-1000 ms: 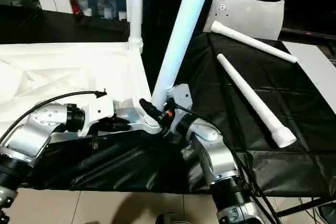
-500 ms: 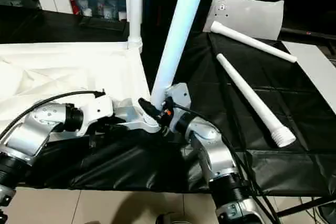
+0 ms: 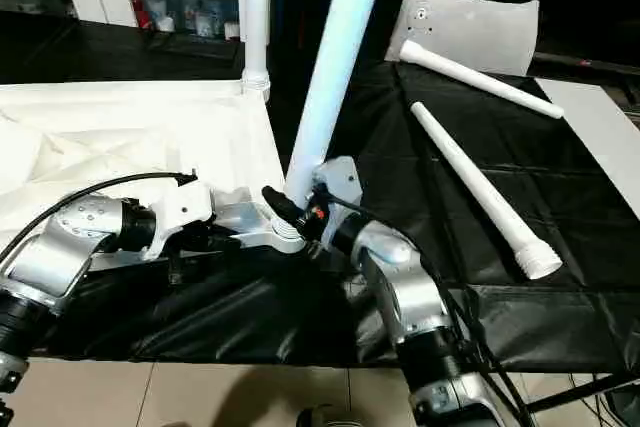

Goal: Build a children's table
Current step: Insert table leg to table base

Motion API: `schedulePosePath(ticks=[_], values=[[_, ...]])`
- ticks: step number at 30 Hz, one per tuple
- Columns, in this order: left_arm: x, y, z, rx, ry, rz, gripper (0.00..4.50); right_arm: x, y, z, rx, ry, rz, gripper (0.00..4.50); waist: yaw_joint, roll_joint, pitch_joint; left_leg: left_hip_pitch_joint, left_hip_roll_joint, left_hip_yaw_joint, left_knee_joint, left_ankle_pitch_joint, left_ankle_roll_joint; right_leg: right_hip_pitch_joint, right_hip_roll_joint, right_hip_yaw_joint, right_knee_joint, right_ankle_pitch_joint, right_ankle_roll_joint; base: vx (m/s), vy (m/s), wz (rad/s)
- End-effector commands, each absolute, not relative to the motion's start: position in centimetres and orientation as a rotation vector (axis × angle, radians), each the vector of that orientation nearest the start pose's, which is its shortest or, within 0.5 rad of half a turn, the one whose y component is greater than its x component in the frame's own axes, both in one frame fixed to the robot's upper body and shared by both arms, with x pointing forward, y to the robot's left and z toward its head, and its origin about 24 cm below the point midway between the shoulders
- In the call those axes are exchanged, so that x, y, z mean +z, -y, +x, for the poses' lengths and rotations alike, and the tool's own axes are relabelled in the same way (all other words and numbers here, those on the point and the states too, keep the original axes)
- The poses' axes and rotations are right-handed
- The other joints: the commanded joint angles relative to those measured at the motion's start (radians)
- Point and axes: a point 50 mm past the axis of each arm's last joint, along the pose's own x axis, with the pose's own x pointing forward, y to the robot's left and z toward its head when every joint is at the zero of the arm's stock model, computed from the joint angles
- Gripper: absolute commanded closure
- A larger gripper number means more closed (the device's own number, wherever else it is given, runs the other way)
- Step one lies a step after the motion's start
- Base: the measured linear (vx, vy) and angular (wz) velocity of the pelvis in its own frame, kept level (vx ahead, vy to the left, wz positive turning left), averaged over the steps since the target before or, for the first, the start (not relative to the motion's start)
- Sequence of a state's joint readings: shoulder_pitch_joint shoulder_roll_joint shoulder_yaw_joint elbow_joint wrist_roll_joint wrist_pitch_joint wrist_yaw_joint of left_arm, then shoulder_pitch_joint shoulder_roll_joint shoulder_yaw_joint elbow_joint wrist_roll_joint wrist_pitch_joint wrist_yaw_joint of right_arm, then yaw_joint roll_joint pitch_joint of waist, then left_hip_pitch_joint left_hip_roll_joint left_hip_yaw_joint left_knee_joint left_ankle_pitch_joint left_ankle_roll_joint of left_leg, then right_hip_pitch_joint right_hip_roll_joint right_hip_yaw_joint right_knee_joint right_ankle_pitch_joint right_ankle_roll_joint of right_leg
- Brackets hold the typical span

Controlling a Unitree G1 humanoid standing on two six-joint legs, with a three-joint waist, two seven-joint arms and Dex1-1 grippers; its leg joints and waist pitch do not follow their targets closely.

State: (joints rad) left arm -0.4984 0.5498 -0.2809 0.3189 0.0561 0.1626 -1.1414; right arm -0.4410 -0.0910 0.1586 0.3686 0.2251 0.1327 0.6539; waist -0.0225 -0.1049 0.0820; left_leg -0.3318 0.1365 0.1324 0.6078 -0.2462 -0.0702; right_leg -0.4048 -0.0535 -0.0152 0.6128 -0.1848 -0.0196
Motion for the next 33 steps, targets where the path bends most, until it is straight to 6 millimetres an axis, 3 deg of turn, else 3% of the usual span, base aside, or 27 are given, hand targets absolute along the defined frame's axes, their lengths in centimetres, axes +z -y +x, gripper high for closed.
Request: schedulePosePath(ticks=[1, 6, 16, 26, 33], values=[[6.1, -17.1, 30.2, -1.212, -0.492, 0.603, 4.50, 5.2, 7.4, 31.1, 0.914, -0.176, 0.053, 2.58, 0.008, 0.020, -0.059, -0.011, 0.082, -0.012, -0.086, -0.072, 0.055, 0.053, -0.093, 0.049, -0.062, -0.178, -0.266, 0.000, 0.000, 0.00], [6.6, -17.0, 30.6, -1.207, -0.461, 0.603, 4.50, 4.6, 7.6, 31.3, 0.982, -0.225, -0.048, 2.58, 0.010, 0.017, -0.064, -0.012, 0.081, -0.010, -0.084, -0.067, 0.052, 0.054, -0.093, 0.048, -0.061, -0.182, -0.266, 0.000, 0.000, 0.00], [6.9, -17.3, 30.9, -1.192, -0.444, 0.605, 4.50, 4.6, 8.0, 31.2, 1.044, -0.247, -0.070, 2.58, 0.015, 0.015, -0.069, -0.011, 0.080, -0.008, -0.079, -0.017, 0.075, 0.057, -0.093, 0.046, -0.054, -0.115, -0.282, 0.000, 0.000, 0.00], [6.9, -16.8, 31.1, -1.191, -0.431, 0.595, 4.50, 4.3, 8.9, 32.1, 0.917, -0.226, 0.195, 2.58, 0.014, 0.026, -0.072, -0.010, 0.081, -0.008, -0.079, -0.047, 0.060, 0.058, -0.092, 0.046, -0.055, -0.123, -0.294, 0.000, 0.000, 0.00], [7.1, -16.8, 31.5, -1.168, -0.417, 0.585, 4.50, 1.5, 10.4, 30.2, 0.816, -0.237, 0.272, 2.58, 0.026, 0.030, -0.074, -0.009, 0.082, -0.006, -0.079, -0.047, 0.058, 0.057, -0.093, 0.045, -0.056, -0.118, -0.287, 0.000, 0.000, 0.00]])
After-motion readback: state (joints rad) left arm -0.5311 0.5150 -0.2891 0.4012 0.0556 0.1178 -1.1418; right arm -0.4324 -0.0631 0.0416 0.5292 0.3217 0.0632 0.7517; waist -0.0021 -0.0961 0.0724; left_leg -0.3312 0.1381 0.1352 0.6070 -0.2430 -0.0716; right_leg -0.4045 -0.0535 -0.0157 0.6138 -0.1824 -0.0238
